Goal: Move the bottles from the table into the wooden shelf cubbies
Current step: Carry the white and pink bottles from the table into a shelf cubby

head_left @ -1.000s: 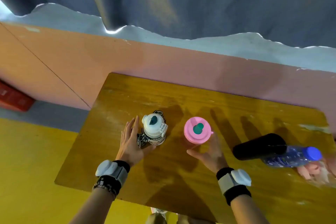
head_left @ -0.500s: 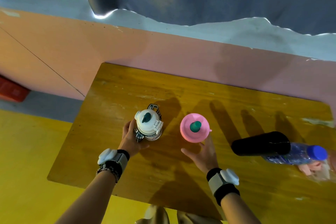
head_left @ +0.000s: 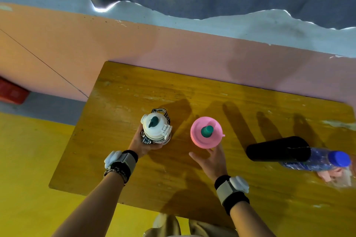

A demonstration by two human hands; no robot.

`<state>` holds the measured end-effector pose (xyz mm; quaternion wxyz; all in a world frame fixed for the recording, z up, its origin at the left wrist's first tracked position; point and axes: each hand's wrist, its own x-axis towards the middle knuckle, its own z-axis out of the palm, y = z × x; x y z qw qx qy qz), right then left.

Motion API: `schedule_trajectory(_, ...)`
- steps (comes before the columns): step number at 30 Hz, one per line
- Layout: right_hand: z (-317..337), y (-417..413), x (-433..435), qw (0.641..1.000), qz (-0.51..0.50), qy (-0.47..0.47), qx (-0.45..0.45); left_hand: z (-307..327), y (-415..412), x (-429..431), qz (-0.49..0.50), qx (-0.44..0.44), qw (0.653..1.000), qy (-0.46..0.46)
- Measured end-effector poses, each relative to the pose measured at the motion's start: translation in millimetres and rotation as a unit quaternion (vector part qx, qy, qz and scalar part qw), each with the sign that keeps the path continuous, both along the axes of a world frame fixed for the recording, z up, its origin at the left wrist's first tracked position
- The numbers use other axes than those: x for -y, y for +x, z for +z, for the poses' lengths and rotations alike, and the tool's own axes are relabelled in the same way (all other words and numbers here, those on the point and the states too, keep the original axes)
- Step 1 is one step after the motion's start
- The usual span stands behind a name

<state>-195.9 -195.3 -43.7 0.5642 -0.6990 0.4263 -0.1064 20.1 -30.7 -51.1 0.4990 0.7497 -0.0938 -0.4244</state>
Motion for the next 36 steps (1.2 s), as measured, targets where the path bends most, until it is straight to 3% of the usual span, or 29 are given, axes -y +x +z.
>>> schedule_trajectory(8, -2, 1, 0, 1.000, -0.005, 0.005, 0.003, -1, 2, 0, 0.008, -0.025, 0.999, 0.032)
schedule_trajectory(13, -2, 0, -3, 1.000, -0.007, -0.002, 0.011, 1, -2, -2, 0.010, 0.003, 0.997, 0.076)
schedule_trajectory(24, 1, 9, -9, 0.997, -0.035, -0.069, 0.018, 13, -16, -1, 0.020, 0.080, 0.995, -0.054)
schedule_trajectory(36, 1, 13, -7, 0.994, -0.038, -0.098, -0.001, 5, -26, 8, 0.040, 0.102, 0.992, -0.059)
